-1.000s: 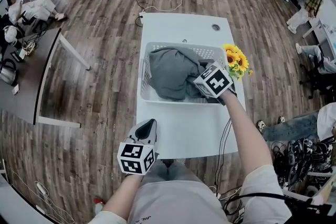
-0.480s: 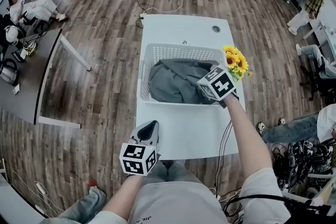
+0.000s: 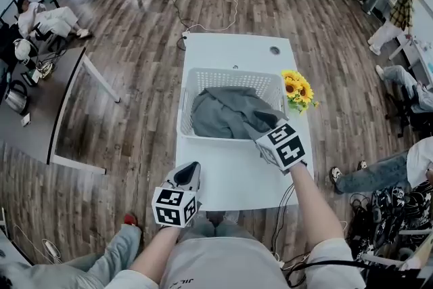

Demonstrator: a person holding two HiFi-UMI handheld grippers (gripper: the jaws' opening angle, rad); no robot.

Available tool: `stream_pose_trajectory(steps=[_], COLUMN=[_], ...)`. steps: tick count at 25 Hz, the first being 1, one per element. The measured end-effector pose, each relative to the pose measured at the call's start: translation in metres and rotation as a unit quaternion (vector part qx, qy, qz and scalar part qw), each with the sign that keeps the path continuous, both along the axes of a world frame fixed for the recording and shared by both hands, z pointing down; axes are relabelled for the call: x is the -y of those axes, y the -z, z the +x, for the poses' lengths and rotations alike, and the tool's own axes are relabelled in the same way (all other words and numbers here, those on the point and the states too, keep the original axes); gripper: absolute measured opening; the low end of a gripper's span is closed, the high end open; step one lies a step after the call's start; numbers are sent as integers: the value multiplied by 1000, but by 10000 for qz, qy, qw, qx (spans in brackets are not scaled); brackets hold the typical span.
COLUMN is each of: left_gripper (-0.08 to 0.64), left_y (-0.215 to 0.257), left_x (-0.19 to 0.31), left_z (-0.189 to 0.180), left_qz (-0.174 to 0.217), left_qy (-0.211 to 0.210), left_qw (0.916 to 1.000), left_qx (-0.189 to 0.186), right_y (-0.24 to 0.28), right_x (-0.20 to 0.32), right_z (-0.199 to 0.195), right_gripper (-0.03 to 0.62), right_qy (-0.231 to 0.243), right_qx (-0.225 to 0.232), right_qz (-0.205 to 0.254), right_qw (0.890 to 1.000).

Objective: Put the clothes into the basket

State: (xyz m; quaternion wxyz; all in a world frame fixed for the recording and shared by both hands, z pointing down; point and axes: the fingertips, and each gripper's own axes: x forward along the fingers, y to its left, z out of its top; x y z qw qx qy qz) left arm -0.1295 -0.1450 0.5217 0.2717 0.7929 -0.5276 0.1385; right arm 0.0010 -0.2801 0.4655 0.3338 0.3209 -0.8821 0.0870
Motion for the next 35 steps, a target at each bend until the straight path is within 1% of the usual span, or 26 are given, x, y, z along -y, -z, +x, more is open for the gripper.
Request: stream_pose_trajectory(steps=[1, 3, 5, 7, 11, 14, 17, 20, 24, 30, 35], left_gripper=[12, 12, 12, 12, 12, 12, 12, 11, 12, 12, 12], left_y=[-1, -2, -3, -2, 0, -1, -5, -11, -15, -12, -11], left_x=[-1, -6, -10, -14, -24, -38, -54, -66, -74, -77, -76], left_z=[-1, -3, 0, 5, 8, 14, 24, 31, 33, 37, 40], left_qz=[-4, -22, -26, -7, 55, 58, 13, -1, 42, 92, 93], left_qy=[3, 14, -16, -57, -10, 14, -111, -220, -249, -271, -298], left_qw=[10000, 10000, 10000, 10000, 10000, 10000, 9999, 9996, 9991, 9990, 9991], left_qx=[14, 35, 42, 33, -10, -18, 30, 170, 326, 329, 304], right_y=[2, 3, 1, -3, -17, -41, -62, -82, -95, -94, -92], right_x=[-7, -23, -40, -57, -95, -127, -157, -184, -199, -204, -205], right_z=[2, 6, 11, 15, 20, 27, 32, 31, 32, 31, 29], right_gripper=[140, 57, 32, 20, 14, 14, 14, 14, 14, 14, 14], right_qy=[-112, -314, -463, -633, -1061, -1337, -1633, -1798, -2015, -2144, -2135], right_qx=[16, 72, 127, 223, 550, 603, 700, 841, 827, 962, 968], right_qz=[42, 86, 80, 7, -302, -529, -718, -968, -961, -965, -913], right_qw=[9999, 9994, 9988, 9977, 9924, 9878, 9815, 9753, 9712, 9672, 9678])
